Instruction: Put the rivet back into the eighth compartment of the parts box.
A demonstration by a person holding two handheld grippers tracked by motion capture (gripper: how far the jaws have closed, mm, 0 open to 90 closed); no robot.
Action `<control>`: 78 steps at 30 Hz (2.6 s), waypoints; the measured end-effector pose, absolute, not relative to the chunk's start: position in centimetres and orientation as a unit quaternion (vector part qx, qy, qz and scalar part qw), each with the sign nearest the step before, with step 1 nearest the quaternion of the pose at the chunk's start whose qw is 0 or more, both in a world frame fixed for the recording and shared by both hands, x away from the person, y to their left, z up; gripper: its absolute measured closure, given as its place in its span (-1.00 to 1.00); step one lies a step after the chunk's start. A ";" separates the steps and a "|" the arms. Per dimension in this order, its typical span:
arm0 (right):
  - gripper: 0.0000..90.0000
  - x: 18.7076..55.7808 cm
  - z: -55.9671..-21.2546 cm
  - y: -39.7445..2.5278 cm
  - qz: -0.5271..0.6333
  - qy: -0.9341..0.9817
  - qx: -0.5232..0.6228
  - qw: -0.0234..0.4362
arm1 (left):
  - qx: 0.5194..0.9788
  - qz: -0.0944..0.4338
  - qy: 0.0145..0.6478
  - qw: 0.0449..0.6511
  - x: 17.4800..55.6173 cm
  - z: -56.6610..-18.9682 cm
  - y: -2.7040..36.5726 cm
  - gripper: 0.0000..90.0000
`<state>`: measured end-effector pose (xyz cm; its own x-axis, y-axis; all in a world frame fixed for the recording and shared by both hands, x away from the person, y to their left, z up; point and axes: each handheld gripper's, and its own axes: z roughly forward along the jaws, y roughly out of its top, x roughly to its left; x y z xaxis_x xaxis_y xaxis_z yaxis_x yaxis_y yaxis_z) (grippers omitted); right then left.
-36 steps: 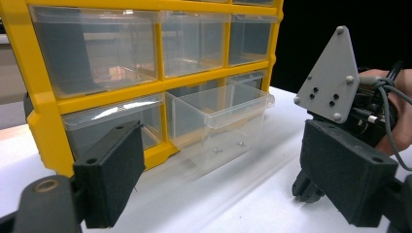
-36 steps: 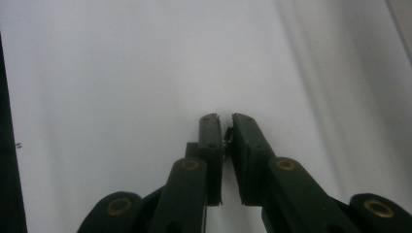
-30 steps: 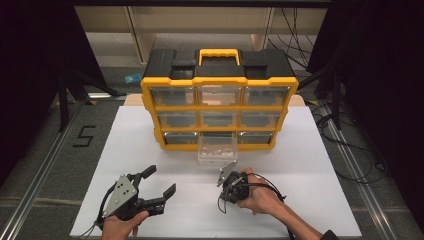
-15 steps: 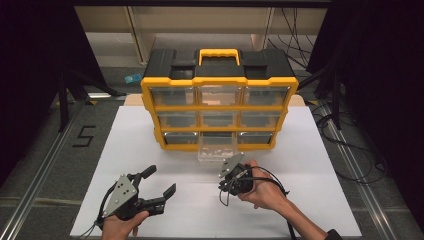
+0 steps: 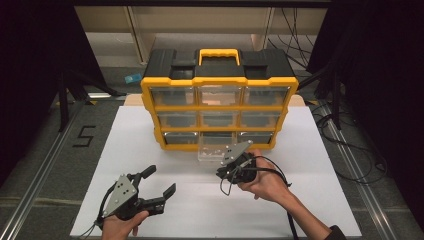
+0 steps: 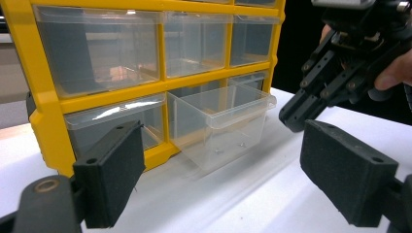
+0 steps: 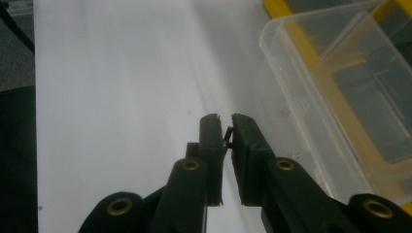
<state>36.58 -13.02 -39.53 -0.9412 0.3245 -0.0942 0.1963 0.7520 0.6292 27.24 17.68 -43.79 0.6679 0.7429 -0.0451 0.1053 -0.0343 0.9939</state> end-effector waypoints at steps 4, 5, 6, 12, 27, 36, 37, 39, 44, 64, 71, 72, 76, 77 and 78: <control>0.85 36.9 -38.8 -12.9 0.334 0.927 0.138 0.105 | 0.672 0.259 0.315 0.618 27.3 -43.8 17.7 -0.64; 0.85 36.9 -38.7 -12.8 0.336 0.926 0.138 0.106 | 0.672 0.258 0.316 0.618 27.3 -43.8 17.7 -0.64; 0.85 37.0 -38.6 -12.8 0.338 0.924 0.140 0.108 | 0.672 0.258 0.317 0.618 27.3 -43.8 17.7 -0.64; 0.85 37.5 -38.1 -12.5 0.348 0.920 0.141 0.112 | 0.672 0.253 0.320 0.618 27.3 -43.9 17.6 -0.64; 0.85 38.9 -37.0 -12.3 0.373 0.907 0.150 0.126 | 0.670 0.255 0.322 0.617 27.3 -43.9 17.7 -0.64; 0.85 39.9 -36.3 -11.8 0.388 0.899 0.154 0.133 | 0.669 0.257 0.319 0.620 27.3 -43.9 17.7 -0.64; 0.85 40.1 -36.3 -11.8 0.386 0.900 0.153 0.134 | 0.670 0.256 0.322 0.618 27.2 -43.9 17.8 -0.64; 0.85 40.5 -36.2 -11.7 0.390 0.896 0.158 0.141 | 0.669 0.256 0.322 0.619 27.3 -43.8 17.8 -0.64; 0.85 41.3 -36.2 -11.7 0.390 0.895 0.166 0.141 | 0.668 0.255 0.321 0.620 27.3 -43.9 17.8 -0.64; 0.85 43.3 -37.9 -10.9 0.377 0.896 0.185 0.144 | 0.669 0.255 0.321 0.620 27.2 -43.9 17.8 -0.64; 0.81 43.7 -38.4 -10.7 0.369 0.900 0.189 0.137 | 0.668 0.255 0.320 0.621 27.2 -43.9 17.8 -0.64; 0.76 43.7 -38.4 -10.7 0.370 0.899 0.190 0.139 | 0.669 0.256 0.319 0.620 27.3 -43.9 17.8 -0.64; 0.51 43.5 -38.3 -10.8 0.367 0.899 0.197 0.136 | 0.667 0.257 0.309 0.628 27.5 -43.9 17.8 -0.64; 0.39 43.4 -38.2 -10.8 0.374 0.897 0.192 0.139 | 0.667 0.256 0.309 0.627 27.4 -43.9 17.8 -0.64; 0.35 43.3 -38.0 -10.9 0.374 0.895 0.194 0.144 | 0.668 0.257 0.312 0.625 27.4 -43.9 17.8 -0.64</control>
<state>43.32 -10.88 -37.98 -0.8832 0.4554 -0.1119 0.2403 0.6444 0.7259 27.37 17.77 -43.86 0.6736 0.7376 -0.0467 0.0961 -0.0248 0.9951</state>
